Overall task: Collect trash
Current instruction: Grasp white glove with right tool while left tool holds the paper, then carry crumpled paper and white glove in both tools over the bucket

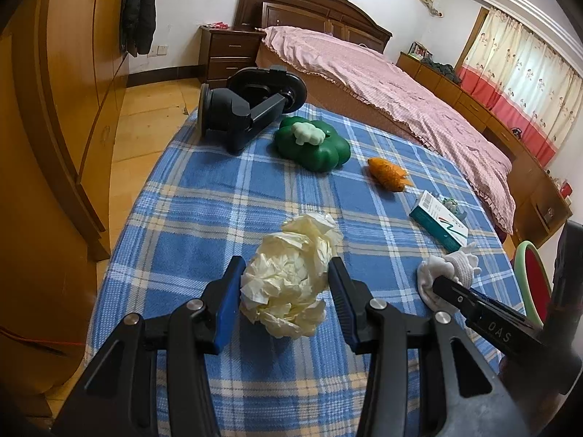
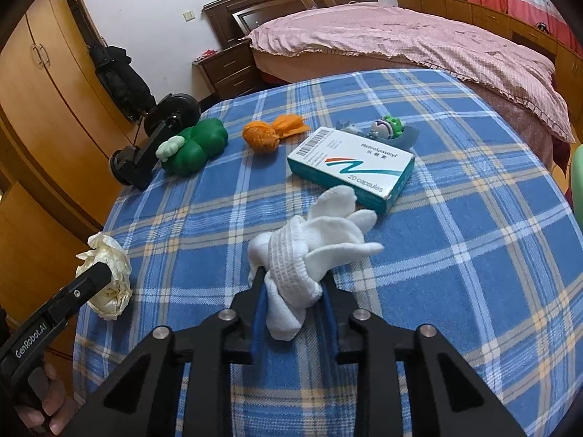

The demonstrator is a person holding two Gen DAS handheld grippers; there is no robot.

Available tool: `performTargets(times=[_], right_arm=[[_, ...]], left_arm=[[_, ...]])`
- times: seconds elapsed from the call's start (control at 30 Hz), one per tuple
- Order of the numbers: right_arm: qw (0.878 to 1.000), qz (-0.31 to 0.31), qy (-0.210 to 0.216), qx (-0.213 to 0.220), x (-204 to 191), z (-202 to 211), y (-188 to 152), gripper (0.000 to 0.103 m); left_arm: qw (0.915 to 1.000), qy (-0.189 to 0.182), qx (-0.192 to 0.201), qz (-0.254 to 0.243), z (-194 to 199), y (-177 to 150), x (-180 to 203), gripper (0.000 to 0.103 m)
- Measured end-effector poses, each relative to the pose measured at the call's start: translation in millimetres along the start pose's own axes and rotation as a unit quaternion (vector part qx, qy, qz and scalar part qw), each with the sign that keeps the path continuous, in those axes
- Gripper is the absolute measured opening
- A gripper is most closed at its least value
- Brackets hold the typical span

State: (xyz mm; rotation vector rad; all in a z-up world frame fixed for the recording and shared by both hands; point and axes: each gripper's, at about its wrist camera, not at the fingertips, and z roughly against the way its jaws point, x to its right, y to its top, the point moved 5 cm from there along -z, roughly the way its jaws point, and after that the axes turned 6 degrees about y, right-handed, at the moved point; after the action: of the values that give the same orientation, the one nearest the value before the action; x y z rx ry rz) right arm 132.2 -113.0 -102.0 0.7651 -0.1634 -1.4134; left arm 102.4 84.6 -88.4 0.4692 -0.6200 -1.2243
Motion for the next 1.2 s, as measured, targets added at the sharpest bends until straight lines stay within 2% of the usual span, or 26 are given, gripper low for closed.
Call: performTargets(times=[0.27,0.53,1.2], right_arm=[[1.0,-0.002,0.011,0.023,4.7,26.2,-4.3,0.027],[0.998,-0.013,0.01,0.065,21.5,70.3,-2.9,0.027],[0.985,-0.065,-0.022,0.159,94.7,176.7,-1.7,0.027]], left_arm=[[0.9999,-0.007,0.011,-0.007,15.3,2.7,11.6,0.048],[0.9993,-0.024,0.021,-0.022,33.0,3.4,33.9,0.048],[0.9909,-0.083,0.031,-0.101,63.6,11.8,138.1,0.048]])
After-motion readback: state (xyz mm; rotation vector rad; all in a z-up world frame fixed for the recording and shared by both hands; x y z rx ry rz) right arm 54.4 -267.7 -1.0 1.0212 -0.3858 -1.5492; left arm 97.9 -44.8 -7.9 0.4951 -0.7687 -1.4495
